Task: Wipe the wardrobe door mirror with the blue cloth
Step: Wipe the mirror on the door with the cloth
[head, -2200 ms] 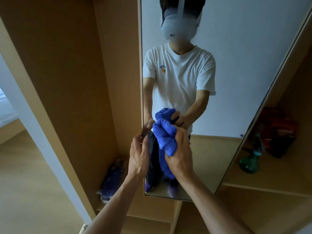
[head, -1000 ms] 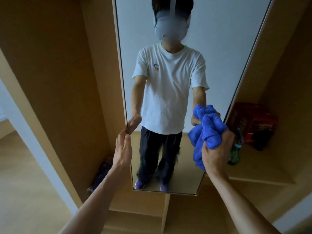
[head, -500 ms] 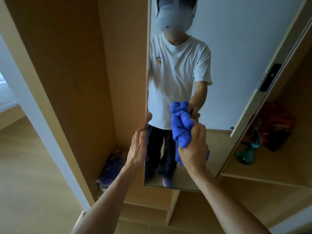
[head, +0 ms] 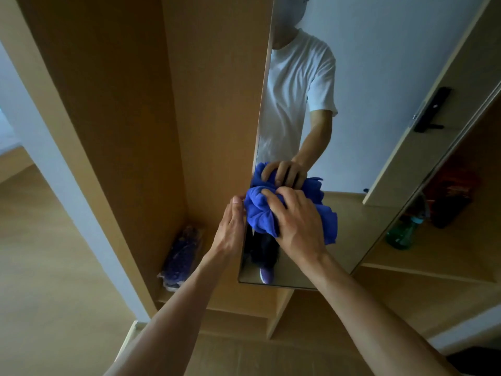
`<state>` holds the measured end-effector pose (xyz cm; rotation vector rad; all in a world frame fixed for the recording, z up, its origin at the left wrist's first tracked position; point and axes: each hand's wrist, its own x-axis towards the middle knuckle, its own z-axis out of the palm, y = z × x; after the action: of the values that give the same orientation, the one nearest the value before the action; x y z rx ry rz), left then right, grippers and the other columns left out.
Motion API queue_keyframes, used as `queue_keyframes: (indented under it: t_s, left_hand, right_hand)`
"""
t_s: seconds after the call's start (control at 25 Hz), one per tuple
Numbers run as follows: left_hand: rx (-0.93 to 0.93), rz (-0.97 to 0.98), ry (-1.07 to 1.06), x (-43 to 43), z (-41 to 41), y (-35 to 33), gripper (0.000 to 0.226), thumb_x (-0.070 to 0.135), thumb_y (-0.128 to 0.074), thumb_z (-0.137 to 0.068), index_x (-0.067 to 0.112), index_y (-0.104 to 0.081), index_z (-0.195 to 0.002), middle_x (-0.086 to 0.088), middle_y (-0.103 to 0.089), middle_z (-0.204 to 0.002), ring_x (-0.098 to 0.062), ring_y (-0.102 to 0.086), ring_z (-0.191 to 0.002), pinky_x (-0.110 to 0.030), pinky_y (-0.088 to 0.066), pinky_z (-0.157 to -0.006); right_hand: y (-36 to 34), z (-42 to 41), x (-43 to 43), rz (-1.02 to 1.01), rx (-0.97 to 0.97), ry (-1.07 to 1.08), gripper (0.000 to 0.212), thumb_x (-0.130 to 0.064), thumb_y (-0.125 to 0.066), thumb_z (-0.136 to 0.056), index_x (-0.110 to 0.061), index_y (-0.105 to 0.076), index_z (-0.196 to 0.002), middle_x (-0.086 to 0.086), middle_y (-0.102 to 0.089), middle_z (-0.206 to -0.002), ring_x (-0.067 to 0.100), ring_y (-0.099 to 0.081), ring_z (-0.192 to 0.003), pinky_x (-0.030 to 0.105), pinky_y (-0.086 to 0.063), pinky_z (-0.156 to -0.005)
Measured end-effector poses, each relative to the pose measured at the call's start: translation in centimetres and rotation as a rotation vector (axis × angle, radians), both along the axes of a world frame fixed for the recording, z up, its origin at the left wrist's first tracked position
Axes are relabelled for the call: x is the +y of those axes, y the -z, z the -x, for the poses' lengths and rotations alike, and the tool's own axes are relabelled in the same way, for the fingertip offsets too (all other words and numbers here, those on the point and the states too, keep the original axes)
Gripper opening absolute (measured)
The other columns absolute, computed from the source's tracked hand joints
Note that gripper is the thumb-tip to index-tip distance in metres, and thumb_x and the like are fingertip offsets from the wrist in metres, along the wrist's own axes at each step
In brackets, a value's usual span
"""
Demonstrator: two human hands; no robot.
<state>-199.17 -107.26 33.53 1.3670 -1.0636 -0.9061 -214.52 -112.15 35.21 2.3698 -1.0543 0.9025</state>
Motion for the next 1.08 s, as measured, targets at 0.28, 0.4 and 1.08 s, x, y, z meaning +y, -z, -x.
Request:
queue_keyframes:
  t_s: [0.28,0.4,1.08]
  left_hand:
    - [0.052,0.008,0.03,-0.8,-0.6,0.5,0.049,0.059,-0.017,-0.105,0.034,-0.058,-0.119,-0.004,-0.065,-0.123,-0.019,-0.063,-0.114,-0.047,-0.051,-0.104]
    - [0.008,-0.021,0.013,-1.2,-0.6,0.6,0.04,0.052,-0.016,-0.108,0.039,-0.054,-0.116,-0.002,-0.061,-0.126,-0.018,-0.059,-0.119,-0.046,-0.048,-0.107]
    - [-0.053,-0.072,0.068,-0.8,-0.8,2.9,0.036,0.054,-0.016,-0.108,0.048,-0.044,-0.129,0.002,-0.053,-0.139,-0.017,-0.051,-0.13,-0.044,-0.041,-0.113]
  right_hand:
    - [4.0,-0.8,0.6,-0.039,0.023,0.027,0.057,-0.028,-0.079,-0.081,-0.019,-0.056,-0.133,0.008,-0.058,-0.119,0.025,-0.055,-0.095,0.038,-0.05,-0.082]
    - [6.5,-1.5,0.8,-0.119,0.073,0.049,0.06,-0.032,-0.081,-0.077,-0.02,-0.056,-0.131,0.007,-0.06,-0.118,0.026,-0.056,-0.095,0.039,-0.051,-0.082]
    - [4.6,1.4,0.2,-0.134,-0.043,0.007,0.041,-0.021,-0.062,-0.089,-0.02,-0.06,-0.13,0.007,-0.058,-0.113,0.026,-0.054,-0.093,0.039,-0.047,-0.077]
